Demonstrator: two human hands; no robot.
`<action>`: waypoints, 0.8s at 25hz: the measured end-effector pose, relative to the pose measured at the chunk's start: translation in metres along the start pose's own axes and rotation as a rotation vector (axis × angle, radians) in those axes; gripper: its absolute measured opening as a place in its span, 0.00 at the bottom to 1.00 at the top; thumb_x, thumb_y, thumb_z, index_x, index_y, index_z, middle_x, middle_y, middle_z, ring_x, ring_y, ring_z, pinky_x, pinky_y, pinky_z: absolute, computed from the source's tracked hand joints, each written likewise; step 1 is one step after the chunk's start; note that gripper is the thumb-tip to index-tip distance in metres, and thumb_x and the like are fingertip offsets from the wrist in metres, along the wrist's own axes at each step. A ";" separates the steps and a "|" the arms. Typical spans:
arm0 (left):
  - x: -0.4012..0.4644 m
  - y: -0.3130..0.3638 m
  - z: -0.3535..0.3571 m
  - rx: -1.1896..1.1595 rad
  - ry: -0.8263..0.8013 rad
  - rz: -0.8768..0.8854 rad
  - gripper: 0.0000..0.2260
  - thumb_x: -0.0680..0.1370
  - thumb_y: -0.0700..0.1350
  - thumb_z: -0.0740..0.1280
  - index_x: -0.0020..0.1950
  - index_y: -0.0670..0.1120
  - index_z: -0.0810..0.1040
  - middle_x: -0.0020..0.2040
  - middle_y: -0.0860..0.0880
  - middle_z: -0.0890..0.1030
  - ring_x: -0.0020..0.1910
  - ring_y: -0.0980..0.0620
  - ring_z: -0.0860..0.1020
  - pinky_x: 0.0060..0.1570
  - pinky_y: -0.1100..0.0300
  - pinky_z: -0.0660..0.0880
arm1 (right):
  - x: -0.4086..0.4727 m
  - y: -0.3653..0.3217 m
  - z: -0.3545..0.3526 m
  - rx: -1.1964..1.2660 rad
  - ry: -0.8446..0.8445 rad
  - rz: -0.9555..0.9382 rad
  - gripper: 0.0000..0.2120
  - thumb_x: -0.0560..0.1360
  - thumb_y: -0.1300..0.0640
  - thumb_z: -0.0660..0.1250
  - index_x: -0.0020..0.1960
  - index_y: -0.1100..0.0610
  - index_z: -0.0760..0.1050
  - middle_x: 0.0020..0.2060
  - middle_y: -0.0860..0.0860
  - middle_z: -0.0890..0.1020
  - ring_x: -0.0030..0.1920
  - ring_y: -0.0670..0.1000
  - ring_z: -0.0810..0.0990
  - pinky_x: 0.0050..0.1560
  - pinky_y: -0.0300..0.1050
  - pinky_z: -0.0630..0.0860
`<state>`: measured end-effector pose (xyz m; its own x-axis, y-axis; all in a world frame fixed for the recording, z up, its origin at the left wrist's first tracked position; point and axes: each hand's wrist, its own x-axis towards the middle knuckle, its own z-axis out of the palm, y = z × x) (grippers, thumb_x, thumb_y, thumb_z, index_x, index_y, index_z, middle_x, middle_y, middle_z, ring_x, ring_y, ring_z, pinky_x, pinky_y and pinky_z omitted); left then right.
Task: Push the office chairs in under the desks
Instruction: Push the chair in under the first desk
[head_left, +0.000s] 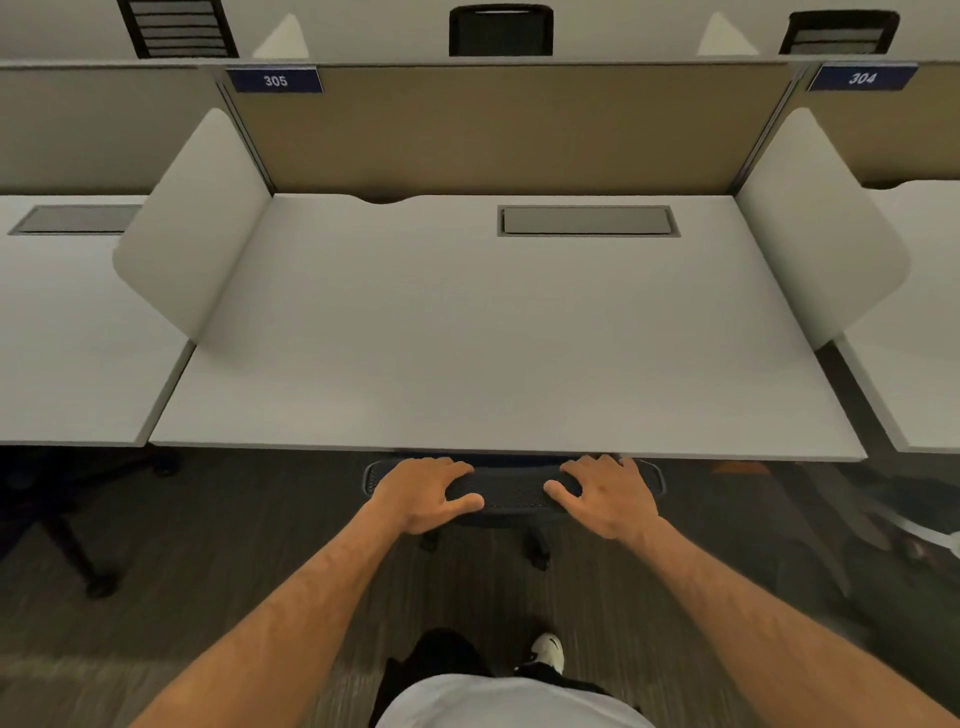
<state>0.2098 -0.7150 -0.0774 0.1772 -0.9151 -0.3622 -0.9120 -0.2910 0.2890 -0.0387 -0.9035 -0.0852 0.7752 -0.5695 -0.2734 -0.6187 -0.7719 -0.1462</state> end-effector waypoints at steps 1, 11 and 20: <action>0.004 -0.003 -0.002 0.005 -0.003 0.006 0.38 0.76 0.77 0.48 0.75 0.55 0.69 0.61 0.53 0.80 0.56 0.52 0.78 0.57 0.50 0.75 | 0.002 0.000 0.001 0.015 0.009 0.011 0.42 0.75 0.23 0.38 0.68 0.47 0.76 0.61 0.47 0.82 0.60 0.52 0.79 0.67 0.61 0.68; 0.003 -0.015 -0.005 0.006 -0.031 0.014 0.36 0.77 0.75 0.50 0.77 0.54 0.69 0.66 0.52 0.79 0.61 0.51 0.77 0.62 0.49 0.73 | 0.005 -0.013 -0.004 0.008 0.000 0.013 0.44 0.74 0.22 0.37 0.68 0.46 0.76 0.59 0.46 0.83 0.57 0.51 0.80 0.63 0.57 0.72; -0.050 -0.004 -0.015 -0.008 0.129 -0.245 0.30 0.83 0.65 0.54 0.80 0.50 0.64 0.78 0.49 0.68 0.77 0.49 0.64 0.77 0.49 0.58 | 0.008 -0.025 -0.035 0.239 -0.158 -0.167 0.27 0.83 0.37 0.55 0.76 0.51 0.67 0.72 0.50 0.74 0.69 0.53 0.72 0.70 0.53 0.68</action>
<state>0.2104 -0.6724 -0.0468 0.4380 -0.8450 -0.3067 -0.8333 -0.5097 0.2143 -0.0131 -0.8985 -0.0504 0.8503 -0.3756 -0.3686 -0.5121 -0.7517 -0.4155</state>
